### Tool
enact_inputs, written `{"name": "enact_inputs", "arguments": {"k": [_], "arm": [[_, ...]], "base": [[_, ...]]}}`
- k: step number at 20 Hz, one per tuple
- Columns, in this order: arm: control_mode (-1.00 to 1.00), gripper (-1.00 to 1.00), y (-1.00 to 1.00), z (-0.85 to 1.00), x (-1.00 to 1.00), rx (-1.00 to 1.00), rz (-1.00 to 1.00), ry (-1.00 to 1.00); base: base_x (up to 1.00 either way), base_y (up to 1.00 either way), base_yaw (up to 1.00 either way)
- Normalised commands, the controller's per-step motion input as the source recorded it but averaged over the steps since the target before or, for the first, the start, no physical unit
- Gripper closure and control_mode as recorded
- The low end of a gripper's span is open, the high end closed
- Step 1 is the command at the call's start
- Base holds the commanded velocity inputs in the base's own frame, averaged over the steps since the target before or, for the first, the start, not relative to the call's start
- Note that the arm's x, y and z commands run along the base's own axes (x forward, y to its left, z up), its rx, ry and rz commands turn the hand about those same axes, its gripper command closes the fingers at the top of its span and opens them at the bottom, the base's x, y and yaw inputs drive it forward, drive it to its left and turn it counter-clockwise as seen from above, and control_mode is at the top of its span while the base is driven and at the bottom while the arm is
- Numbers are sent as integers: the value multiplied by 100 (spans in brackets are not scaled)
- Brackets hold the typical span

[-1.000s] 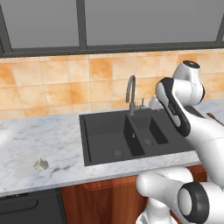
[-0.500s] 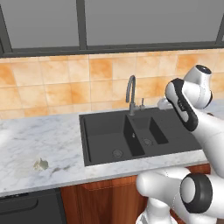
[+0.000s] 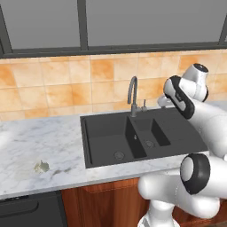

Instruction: Turn on the sink faucet. Then move the garlic from the counter to the sink. Turn off the sink. Move the vegetable from the sink to the pot next to the stove. Finally move the pot to the front center burner.

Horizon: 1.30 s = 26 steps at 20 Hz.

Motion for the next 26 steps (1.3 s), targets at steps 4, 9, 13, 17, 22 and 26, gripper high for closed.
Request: {"name": "enact_inputs", "arguments": {"k": [4,9,13,17,22,26], "arm": [[-100,-100,-35,-2,27,2,5,-3],[-100,-100,-17,-1,16,0,5,-1],[-100,-100,-12,-14,28,0,5,-2],[-100,-100,-5,-27,46,0,7,-7],[-100,-100,-1,-27,45,1,8,-13],[-100,-100,-3,-18,23,0,4,-2]], "base": [[0,0,0],[0,0,0],[0,0,0],[0,0,0],[0,0,0],[0,0,0]]}}
